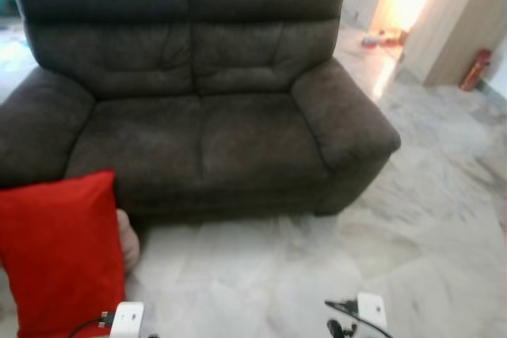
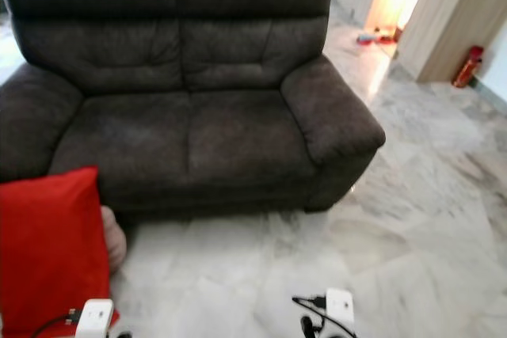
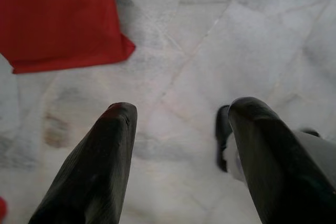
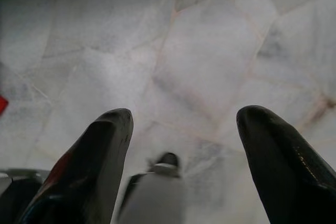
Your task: Move the pillow to the sofa from floor
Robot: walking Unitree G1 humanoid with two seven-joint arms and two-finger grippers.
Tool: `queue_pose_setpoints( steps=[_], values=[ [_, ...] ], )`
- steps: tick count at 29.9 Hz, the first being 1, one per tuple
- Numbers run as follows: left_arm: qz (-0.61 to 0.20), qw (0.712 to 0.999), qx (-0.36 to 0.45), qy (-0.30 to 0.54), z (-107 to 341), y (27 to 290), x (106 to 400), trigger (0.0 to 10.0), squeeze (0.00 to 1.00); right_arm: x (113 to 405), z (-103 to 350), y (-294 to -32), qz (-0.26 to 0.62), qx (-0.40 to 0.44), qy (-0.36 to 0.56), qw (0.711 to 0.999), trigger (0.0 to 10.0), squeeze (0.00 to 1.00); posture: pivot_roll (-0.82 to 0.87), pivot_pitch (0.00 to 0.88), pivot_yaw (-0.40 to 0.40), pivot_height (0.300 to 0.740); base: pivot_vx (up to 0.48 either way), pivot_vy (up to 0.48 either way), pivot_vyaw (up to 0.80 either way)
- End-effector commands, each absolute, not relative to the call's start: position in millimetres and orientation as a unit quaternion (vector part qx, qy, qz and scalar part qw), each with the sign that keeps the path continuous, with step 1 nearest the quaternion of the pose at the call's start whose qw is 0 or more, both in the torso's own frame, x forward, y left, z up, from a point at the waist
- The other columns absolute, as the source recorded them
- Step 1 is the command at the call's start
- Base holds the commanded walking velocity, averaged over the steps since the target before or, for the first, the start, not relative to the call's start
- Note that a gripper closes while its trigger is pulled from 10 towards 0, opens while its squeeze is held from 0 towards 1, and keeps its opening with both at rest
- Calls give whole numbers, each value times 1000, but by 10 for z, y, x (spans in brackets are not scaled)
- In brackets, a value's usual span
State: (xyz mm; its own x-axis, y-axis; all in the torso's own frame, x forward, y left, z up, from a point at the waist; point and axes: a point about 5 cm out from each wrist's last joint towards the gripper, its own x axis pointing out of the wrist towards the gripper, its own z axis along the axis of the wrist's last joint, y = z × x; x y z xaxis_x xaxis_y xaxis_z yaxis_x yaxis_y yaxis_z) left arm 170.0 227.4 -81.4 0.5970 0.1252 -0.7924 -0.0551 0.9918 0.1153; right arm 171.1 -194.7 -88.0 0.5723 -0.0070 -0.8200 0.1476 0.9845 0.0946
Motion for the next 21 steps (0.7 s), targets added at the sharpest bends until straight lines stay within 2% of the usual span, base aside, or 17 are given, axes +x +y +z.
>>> queue_pose_setpoints(
  steps=[1, 21],
  values=[
    [49, 890, 28, 452, -837, 2214, 1686, 10000, 0, 1637, -902, -2019, -56, 75, 469, 878, 10000, 0, 98, 0, -24, 740, 0, 480, 0],
    [48, 891, 29, 451, -832, 2219, 1695, 10000, 0, 1646, -899, -2013, -54, 79, 467, 879, 10000, 0, 120, 0, -34, 740, 0, 463, 0]
  ],
)
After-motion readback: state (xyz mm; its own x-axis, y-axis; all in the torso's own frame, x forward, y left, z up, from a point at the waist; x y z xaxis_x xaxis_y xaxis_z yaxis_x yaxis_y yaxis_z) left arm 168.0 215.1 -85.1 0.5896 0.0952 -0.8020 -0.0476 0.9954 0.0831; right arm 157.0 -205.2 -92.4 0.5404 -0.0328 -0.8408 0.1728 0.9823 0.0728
